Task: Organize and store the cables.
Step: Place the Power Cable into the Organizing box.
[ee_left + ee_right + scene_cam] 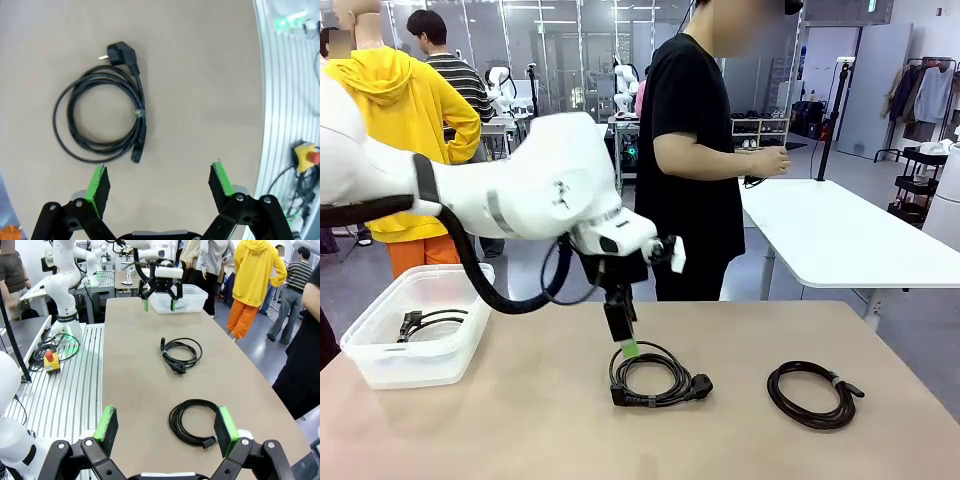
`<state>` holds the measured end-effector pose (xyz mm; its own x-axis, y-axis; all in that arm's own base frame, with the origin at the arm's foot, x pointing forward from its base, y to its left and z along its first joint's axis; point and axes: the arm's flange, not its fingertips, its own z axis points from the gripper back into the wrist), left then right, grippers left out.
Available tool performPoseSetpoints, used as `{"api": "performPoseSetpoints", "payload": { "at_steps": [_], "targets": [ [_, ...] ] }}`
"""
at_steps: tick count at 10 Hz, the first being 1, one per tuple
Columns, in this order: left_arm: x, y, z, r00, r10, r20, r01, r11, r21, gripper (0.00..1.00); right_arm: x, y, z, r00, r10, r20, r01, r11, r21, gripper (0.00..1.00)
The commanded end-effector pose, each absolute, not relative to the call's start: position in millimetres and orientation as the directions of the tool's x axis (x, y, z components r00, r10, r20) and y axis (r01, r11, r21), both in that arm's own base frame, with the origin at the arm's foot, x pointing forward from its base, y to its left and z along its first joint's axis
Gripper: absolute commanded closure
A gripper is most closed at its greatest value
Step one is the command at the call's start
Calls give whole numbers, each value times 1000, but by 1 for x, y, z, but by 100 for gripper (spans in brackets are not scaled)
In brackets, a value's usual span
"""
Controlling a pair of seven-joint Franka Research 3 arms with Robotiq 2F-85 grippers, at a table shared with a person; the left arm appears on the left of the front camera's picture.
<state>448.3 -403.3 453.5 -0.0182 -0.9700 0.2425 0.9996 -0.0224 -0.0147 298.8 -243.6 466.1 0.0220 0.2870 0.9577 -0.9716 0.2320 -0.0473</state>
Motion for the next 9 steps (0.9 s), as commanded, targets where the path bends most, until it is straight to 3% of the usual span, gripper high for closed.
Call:
{"api": "performPoseSetpoints", "payload": {
  "at_steps": [1,5,9],
  "targets": [
    [458,-422,436,3,-985,172,1000,3,0,0,298,-243,466,2,279,960,-971,229,-64,1],
    [473,-446,380,-23,-982,186,998,-32,-45,0,298,-243,466,2,279,960,-971,229,-64,1],
    [490,-462,344,17,-991,134,998,10,-55,0,298,-243,466,2,279,960,-971,229,-64,1]
  ]
}}
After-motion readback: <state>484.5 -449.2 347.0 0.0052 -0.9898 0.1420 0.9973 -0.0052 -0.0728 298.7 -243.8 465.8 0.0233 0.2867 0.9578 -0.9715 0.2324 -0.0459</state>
